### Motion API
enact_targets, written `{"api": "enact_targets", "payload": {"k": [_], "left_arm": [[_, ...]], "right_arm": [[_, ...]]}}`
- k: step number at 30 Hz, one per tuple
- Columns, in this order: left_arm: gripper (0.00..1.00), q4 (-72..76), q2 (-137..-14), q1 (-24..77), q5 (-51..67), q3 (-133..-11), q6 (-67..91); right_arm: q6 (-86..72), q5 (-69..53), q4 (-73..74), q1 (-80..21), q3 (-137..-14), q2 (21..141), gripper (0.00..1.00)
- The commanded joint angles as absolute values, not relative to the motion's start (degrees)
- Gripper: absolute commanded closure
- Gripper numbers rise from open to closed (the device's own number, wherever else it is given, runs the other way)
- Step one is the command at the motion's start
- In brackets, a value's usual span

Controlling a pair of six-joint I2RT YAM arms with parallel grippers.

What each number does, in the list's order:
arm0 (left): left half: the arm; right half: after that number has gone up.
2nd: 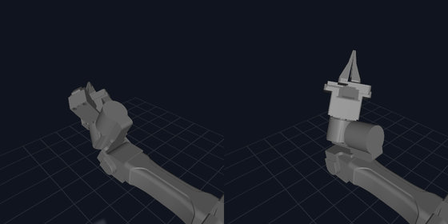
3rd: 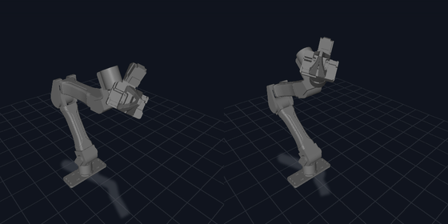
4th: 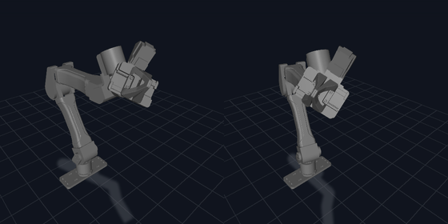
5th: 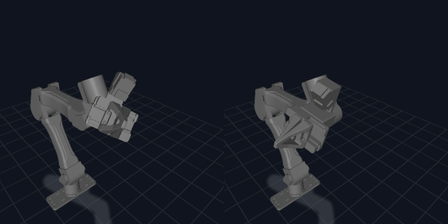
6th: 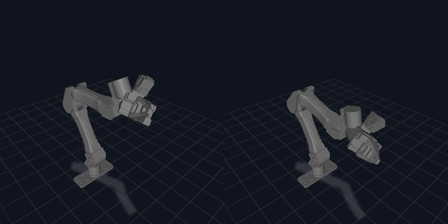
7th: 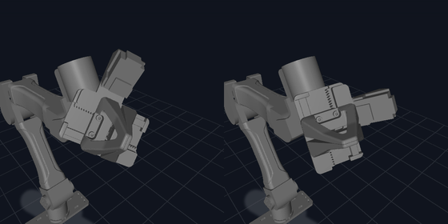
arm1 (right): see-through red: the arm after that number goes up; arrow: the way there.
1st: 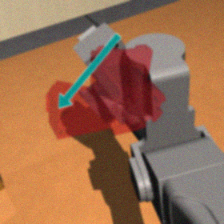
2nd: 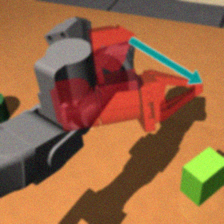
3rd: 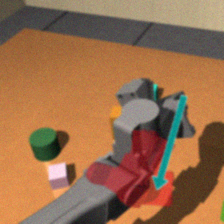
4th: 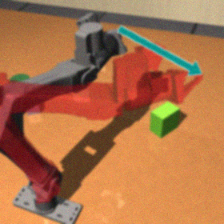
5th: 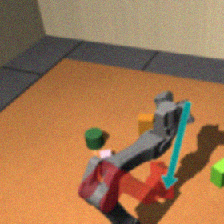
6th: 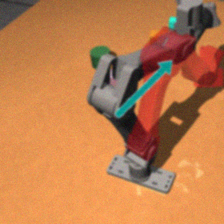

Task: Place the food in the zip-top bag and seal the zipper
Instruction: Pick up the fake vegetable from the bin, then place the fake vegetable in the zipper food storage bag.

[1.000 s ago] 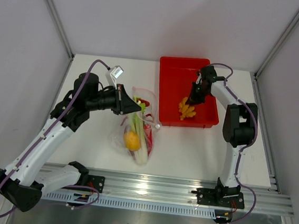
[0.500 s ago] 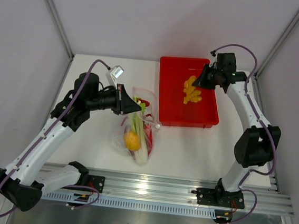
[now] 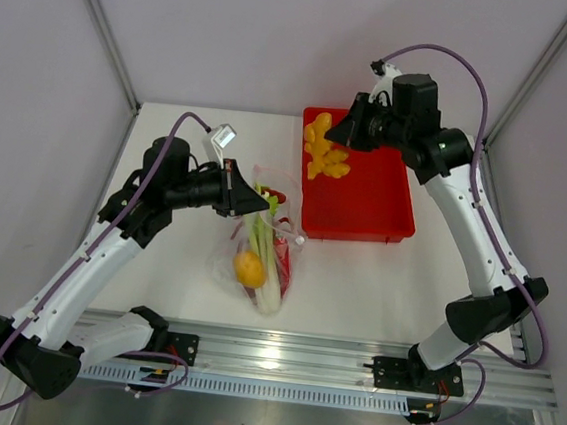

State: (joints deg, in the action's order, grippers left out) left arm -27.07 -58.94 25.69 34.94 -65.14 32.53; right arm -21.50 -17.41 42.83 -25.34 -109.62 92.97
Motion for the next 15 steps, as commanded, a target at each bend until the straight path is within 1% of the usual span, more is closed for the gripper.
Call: {"api": "enact_targets", "payload": {"k": [1, 6, 13, 15], "left_arm": [[0.99, -23.64, -58.80, 25.22, 36.21, -66.27, 32.78], [0.99, -23.56, -58.62, 25.22, 36.04, -66.27, 32.87], [0.99, -23.55, -58.62, 25.22, 36.04, -66.27, 32.96], [1.00, -23.64, -58.54, 25.22, 35.95, -66.09, 32.96]], "right_arm": [[-21.88, -14.15, 46.66, -29.08, -115.65, 91.67, 1.00], [-22.32, -11.52, 48.95, -33.57, -118.39, 94.04, 1.00], [-23.29, -1.86, 52.29, -40.51, -120.59, 96.68, 1.00], [-23.64, -1.58, 52.38, -42.18, -120.59, 97.03, 1.00]]}}
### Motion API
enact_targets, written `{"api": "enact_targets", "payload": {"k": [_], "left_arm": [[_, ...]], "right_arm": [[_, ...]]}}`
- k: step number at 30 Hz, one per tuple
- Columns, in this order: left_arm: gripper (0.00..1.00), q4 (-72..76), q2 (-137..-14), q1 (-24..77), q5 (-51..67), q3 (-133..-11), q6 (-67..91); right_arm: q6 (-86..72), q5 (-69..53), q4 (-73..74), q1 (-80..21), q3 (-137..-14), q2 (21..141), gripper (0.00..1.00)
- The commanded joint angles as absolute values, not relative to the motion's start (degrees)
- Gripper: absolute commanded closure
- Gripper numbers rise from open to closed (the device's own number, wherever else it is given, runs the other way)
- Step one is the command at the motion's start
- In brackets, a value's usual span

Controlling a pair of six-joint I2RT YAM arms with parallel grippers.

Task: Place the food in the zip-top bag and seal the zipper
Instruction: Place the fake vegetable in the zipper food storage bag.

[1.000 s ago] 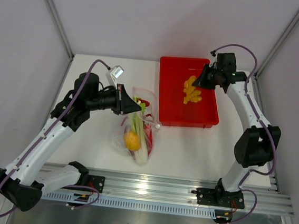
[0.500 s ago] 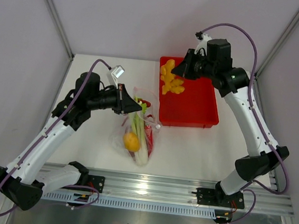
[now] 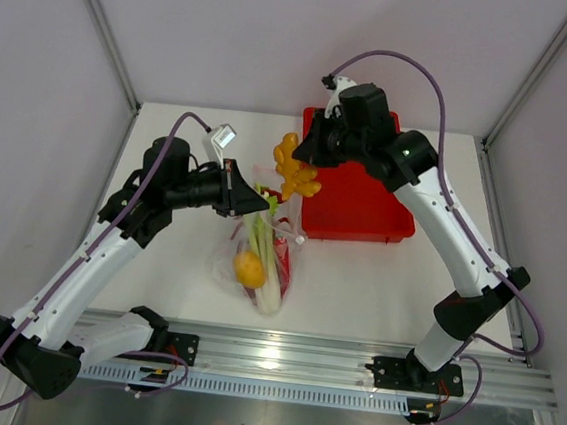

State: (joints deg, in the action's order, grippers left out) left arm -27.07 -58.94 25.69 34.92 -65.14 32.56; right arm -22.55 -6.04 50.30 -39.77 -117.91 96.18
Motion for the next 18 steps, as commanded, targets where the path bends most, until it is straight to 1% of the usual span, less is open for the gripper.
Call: {"api": "enact_targets", "payload": {"k": [1, 11, 18], "left_arm": [[0.99, -23.73, -58.54, 25.22, 35.95, -66.18, 32.87], [1.00, -23.73, -58.01, 25.22, 35.86, -66.09, 32.96], [0.99, -23.91, -57.92, 25.22, 35.77, -66.00, 32.78]], "right_arm": [[-23.82, -1.41, 52.38, -42.80, -120.50, 97.38, 1.00], [-25.66, 0.00, 53.17, -48.07, -121.11, 100.63, 1.00], [-26.37, 4.30, 55.63, -51.24, -120.41, 101.25, 1.00]]}}
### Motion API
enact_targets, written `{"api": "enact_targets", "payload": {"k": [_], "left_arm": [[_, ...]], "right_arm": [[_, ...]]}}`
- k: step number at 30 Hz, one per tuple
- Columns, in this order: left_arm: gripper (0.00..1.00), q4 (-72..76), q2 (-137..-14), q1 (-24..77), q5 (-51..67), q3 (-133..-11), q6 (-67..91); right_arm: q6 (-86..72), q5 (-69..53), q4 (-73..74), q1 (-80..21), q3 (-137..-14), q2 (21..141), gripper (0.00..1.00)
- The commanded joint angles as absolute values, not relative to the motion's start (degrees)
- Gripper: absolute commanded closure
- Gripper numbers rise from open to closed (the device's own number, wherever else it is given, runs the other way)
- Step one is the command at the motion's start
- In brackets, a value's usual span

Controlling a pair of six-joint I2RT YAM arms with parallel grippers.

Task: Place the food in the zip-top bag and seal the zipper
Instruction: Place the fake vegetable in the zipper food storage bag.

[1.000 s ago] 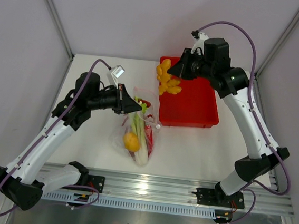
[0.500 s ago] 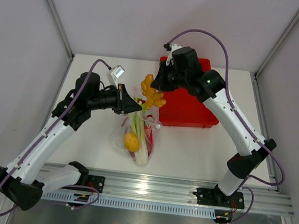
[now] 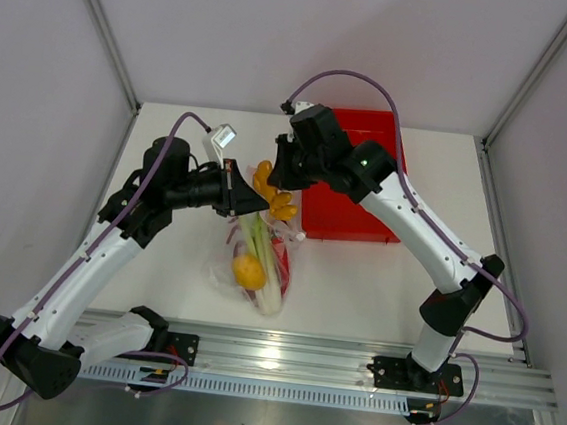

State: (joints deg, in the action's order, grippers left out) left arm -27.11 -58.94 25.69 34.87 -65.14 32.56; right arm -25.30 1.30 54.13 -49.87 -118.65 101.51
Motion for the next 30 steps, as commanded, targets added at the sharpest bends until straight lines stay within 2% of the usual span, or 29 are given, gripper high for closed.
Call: {"api": "enact_targets", "payload": {"k": [1, 15, 21, 22, 23, 29, 30], "left_arm": [[0.99, -23.82, -57.83, 25.22, 35.68, -66.09, 32.78], [0.99, -24.26, -57.04, 25.23, 35.77, -66.27, 32.78], [0.99, -24.43, -56.78, 25.22, 35.77, -66.36, 32.87], [0.99, -24.43, -56.60, 25.22, 35.77, -66.71, 32.87], [0.99, -24.61, -56.69, 25.22, 35.77, -66.71, 32.87], [0.99, -25.22, -56.51, 25.23, 35.51, -67.76, 32.78], [0.99, -25.31, -56.43, 25.31, 35.59, -67.94, 32.78]], "right_arm": [[-26.45, 4.57, 55.63, -51.50, -120.15, 101.16, 1.00], [-26.98, 0.71, 54.41, -52.82, -113.65, 99.84, 1.00], [-27.25, -3.34, 52.12, -52.82, -110.04, 98.62, 0.96], [-27.07, -3.51, 52.03, -52.91, -109.69, 98.53, 0.94], [-26.98, -3.78, 51.77, -52.82, -108.99, 98.18, 0.85], [-26.89, -6.59, 49.66, -51.77, -106.44, 95.54, 0.55], [-26.89, -7.20, 49.31, -50.90, -106.09, 95.02, 0.54]]}}
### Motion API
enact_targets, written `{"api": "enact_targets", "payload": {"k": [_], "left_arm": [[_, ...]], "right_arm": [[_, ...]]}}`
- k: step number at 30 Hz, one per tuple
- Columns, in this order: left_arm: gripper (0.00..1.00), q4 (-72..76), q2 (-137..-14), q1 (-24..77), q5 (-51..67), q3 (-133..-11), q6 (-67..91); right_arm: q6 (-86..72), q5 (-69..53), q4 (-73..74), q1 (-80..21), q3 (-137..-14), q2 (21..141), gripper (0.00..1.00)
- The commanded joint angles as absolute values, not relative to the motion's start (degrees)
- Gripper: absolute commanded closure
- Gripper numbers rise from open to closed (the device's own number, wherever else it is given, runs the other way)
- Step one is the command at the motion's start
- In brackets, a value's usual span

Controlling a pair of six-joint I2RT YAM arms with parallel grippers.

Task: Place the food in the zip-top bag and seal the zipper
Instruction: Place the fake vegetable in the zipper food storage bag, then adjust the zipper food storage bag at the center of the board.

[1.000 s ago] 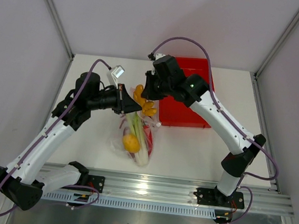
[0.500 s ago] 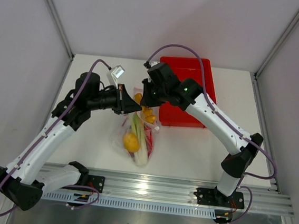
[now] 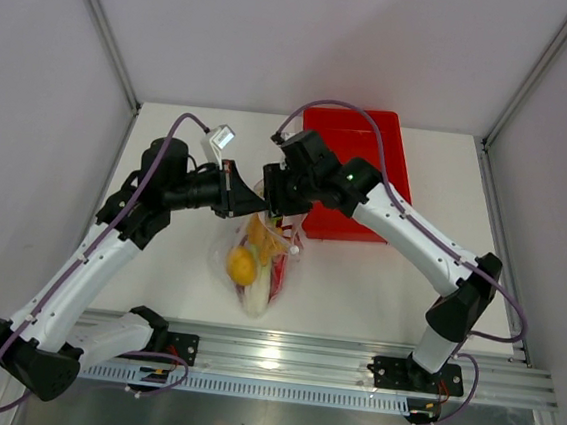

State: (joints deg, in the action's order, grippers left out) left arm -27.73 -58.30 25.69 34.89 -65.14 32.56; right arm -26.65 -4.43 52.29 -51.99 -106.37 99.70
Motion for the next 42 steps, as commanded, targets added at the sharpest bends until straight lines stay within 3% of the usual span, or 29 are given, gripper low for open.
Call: {"api": "enact_targets", "payload": {"k": [1, 14, 27, 30, 38, 42], "left_arm": [[0.99, -25.40, -56.51, 25.23, 35.60, -67.85, 32.78], [0.99, -25.40, -56.51, 25.22, 36.21, -68.20, 33.13], [0.99, -25.84, -55.72, 25.31, 37.18, -68.03, 33.13], [1.00, -25.66, -55.81, 25.31, 37.35, -68.12, 33.13], [1.00, -25.66, -55.90, 25.31, 37.18, -68.12, 32.87], [0.99, -26.01, -55.72, 25.31, 36.48, -67.68, 32.52]], "right_arm": [[-26.81, -7.29, 49.13, -50.45, -105.91, 93.97, 0.50], [-22.07, -12.38, 49.48, -35.86, -103.09, 90.08, 0.48], [-20.22, -15.38, 49.04, -38.22, -103.45, 96.50, 0.50], [-20.21, -15.03, 48.52, -39.28, -101.96, 96.59, 0.56], [-20.39, -14.68, 46.76, -39.46, -99.84, 94.66, 1.00], [-19.51, -14.68, 45.27, -39.64, -100.28, 93.61, 1.00]]}}
